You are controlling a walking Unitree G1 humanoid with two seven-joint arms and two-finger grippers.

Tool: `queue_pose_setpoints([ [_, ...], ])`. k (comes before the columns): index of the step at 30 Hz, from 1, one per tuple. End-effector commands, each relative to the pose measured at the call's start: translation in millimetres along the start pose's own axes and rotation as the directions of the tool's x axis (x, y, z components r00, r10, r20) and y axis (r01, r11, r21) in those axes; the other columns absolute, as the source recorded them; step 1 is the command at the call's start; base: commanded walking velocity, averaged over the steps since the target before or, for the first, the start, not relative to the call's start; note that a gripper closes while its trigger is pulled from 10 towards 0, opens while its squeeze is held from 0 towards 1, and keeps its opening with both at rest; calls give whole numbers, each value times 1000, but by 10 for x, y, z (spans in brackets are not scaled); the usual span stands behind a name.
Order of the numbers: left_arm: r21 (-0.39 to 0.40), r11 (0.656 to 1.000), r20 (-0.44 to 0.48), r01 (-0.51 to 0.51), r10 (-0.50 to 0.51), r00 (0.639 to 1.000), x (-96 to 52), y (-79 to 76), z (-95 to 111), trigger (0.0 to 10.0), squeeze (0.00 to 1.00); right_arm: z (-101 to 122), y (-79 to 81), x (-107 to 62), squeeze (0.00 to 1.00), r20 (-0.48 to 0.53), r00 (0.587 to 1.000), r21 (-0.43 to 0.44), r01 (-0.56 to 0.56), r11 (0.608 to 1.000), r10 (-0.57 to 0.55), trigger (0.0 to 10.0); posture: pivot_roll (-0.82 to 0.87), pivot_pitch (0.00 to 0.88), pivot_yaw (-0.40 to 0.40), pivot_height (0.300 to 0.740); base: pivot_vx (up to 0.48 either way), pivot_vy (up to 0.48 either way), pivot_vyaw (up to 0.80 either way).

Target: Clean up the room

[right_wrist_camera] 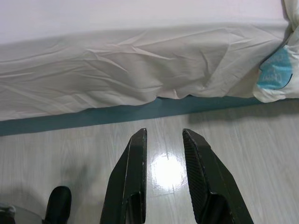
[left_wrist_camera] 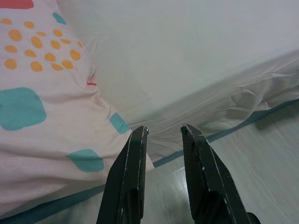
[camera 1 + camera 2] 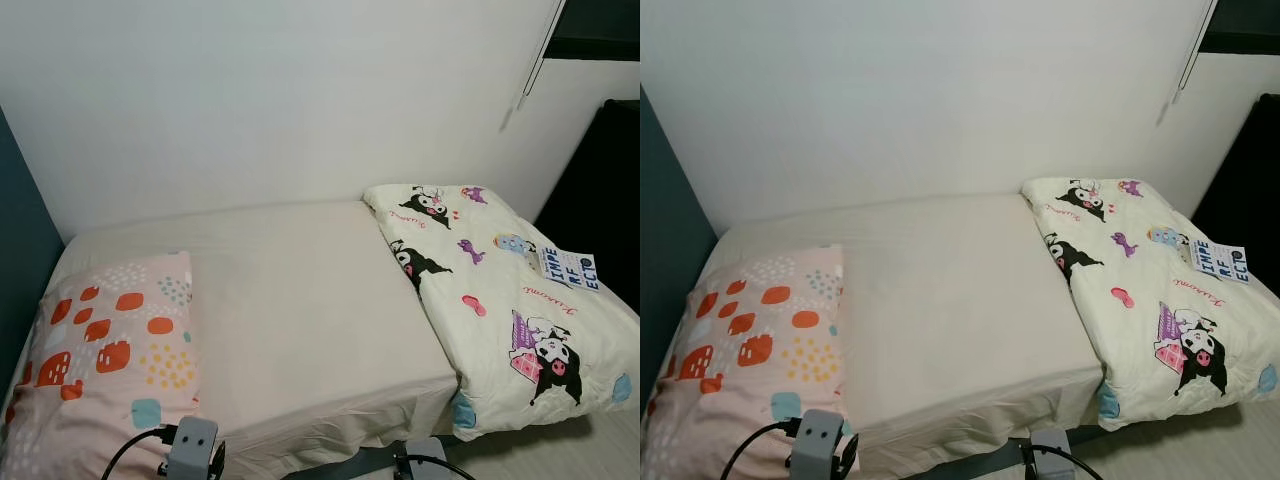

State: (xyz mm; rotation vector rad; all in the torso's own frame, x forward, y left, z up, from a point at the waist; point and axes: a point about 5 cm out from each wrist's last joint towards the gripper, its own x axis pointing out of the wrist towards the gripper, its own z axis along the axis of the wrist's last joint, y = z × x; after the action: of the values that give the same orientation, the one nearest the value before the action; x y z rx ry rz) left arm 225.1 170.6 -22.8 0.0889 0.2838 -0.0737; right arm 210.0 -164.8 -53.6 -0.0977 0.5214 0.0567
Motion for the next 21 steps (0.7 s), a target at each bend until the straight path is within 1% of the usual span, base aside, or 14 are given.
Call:
queue_pose_setpoints([
  [1, 9, 1000, -20, 0, 0, 1000, -33, 15, -46, 10000, 0, -80, 3, -34, 0, -36, 999, 0, -2, 1000, 2, 10000, 60, 83, -61, 740, 0, 0, 0],
  [11, 10, 1000, -20, -1, 1, 1000, -39, 19, -50, 10000, 0, -92, 7, -41, 0, -40, 999, 0, -2, 1000, 2, 10000, 60, 83, -60, 740, 0, 0, 0],
  [16, 14, 1000, -20, -10, 10, 1000, -78, 38, -72, 10000, 0, -146, -2, -71, 0, -59, 998, -3, -5, 1000, 5, 10000, 72, 88, -63, 740, 0, 0, 0],
  [21, 18, 1000, -21, -17, 17, 1000, -85, 53, -76, 10000, 0, -134, 10, -56, 0, -61, 998, -2, -10, 1000, 10, 10000, 74, 87, -63, 740, 0, 0, 0],
])
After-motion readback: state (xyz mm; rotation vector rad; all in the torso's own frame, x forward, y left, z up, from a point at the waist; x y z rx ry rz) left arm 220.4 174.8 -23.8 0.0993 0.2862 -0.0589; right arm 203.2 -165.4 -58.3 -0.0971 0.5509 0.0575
